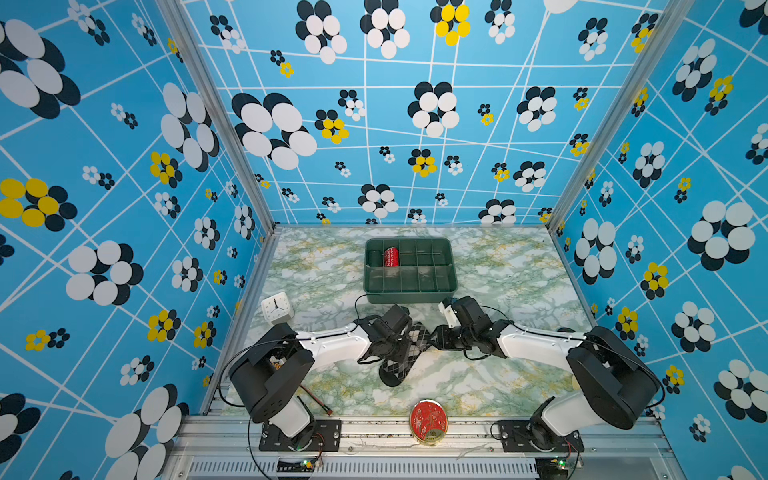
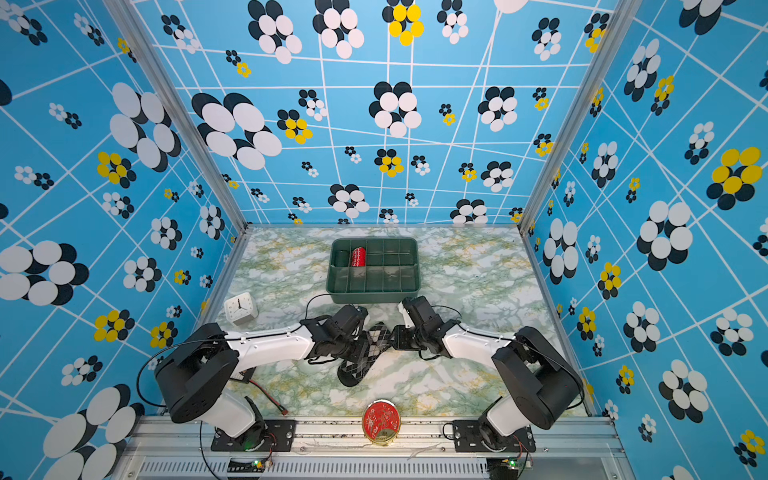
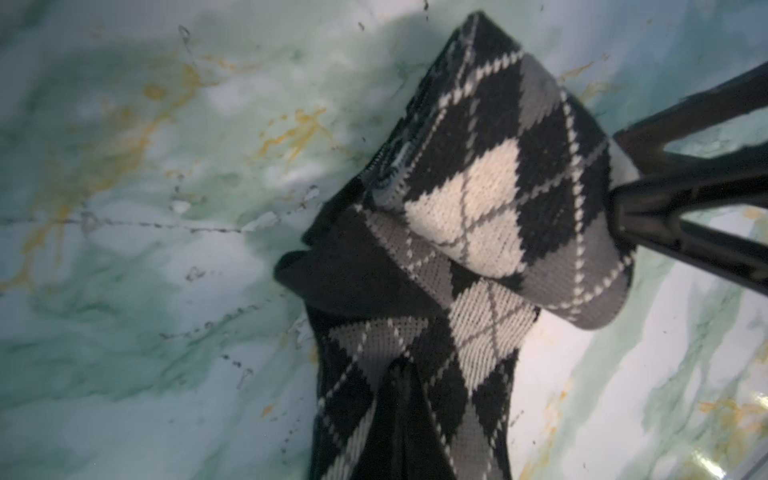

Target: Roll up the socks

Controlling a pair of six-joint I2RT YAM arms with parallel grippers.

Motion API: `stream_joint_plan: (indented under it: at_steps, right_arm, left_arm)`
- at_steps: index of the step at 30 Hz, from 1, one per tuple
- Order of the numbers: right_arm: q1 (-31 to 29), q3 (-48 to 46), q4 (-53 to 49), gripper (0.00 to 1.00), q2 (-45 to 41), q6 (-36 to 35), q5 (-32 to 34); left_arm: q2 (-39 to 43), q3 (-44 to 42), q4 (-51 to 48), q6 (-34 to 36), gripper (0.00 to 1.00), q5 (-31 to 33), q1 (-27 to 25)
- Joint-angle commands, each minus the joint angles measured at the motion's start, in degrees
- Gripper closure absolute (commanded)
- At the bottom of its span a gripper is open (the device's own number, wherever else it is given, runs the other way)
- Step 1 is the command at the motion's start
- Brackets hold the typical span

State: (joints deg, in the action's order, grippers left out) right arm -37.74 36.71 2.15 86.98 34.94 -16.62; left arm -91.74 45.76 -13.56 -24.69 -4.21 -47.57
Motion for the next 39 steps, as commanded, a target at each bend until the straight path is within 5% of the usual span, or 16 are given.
stream_joint_plan:
  at_steps: [1, 13, 39]
  right_arm:
    - [-0.1, -1.3, -1.1, 0.61, -1.7, -0.1, 0.9]
    - [-0.3, 1.3, -10.8, 0.59, -12.3, -1.7, 8.6]
    - [-0.8, 12.9, -5.1, 0.58, 7.5, -7.6, 8.6]
  left_arm:
    - [-2.4, 1.7, -5.1, 5.2, 0.97, 5.2, 0.9]
    - [-4.0, 3.0, -4.7, 11.2, 0.97, 7.4, 1.6]
    - [-5.4, 4.3, -3.3, 14.0, 0.98, 3.7, -0.7]
